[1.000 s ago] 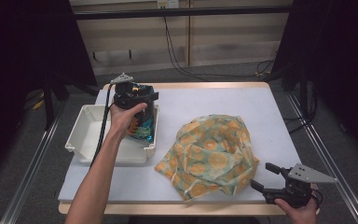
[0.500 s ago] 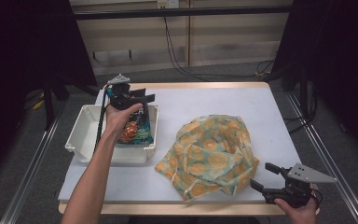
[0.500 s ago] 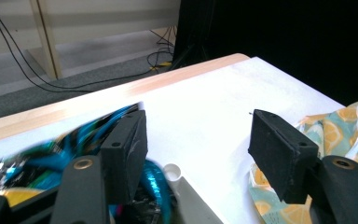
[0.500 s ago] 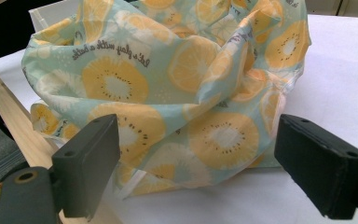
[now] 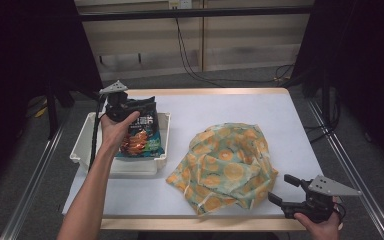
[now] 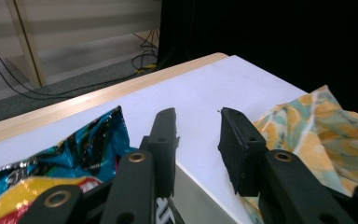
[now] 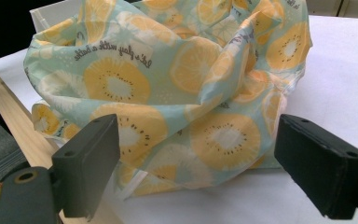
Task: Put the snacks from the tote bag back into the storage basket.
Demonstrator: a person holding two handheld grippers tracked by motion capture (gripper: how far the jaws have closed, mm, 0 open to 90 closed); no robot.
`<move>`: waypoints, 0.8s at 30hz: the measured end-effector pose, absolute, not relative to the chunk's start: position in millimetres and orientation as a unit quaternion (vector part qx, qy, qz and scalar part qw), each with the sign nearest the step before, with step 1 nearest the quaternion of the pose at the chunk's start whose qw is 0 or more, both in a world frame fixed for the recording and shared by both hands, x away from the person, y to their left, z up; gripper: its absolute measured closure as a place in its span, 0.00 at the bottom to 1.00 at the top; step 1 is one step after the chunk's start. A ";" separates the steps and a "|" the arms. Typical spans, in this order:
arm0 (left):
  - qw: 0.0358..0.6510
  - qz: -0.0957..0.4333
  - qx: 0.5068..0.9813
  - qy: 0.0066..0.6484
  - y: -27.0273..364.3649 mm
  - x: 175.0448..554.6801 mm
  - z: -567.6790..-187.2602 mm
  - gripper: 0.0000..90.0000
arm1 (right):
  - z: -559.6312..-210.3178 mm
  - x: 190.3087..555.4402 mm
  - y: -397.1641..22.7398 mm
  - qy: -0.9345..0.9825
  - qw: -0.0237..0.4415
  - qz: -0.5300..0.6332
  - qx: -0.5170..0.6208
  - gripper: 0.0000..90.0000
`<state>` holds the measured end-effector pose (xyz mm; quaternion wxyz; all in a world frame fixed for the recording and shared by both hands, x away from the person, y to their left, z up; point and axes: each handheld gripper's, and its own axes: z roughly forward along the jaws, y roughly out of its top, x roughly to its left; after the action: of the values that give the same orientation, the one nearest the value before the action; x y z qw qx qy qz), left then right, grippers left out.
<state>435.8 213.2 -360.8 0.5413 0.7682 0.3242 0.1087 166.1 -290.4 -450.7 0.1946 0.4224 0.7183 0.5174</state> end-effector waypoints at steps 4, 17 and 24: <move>0.546 0.125 0.768 0.311 223.2 417.7 -363.5 0.87 | -450.3 165.8 -290.0 0.718 0.197 0.517 0.422 0.15; 0.504 0.131 0.791 0.320 263.6 375.0 -394.8 1.00 | -450.7 166.4 -290.8 0.717 0.199 0.516 0.424 0.15; 0.475 0.112 0.803 0.342 279.5 365.0 -426.3 1.00 | -451.5 167.4 -289.8 0.716 0.200 0.514 0.428 0.15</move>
<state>365.0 279.5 -426.3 0.4750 0.8032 0.3416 0.1120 167.4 -289.8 -451.5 0.1996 0.4282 0.7158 0.5142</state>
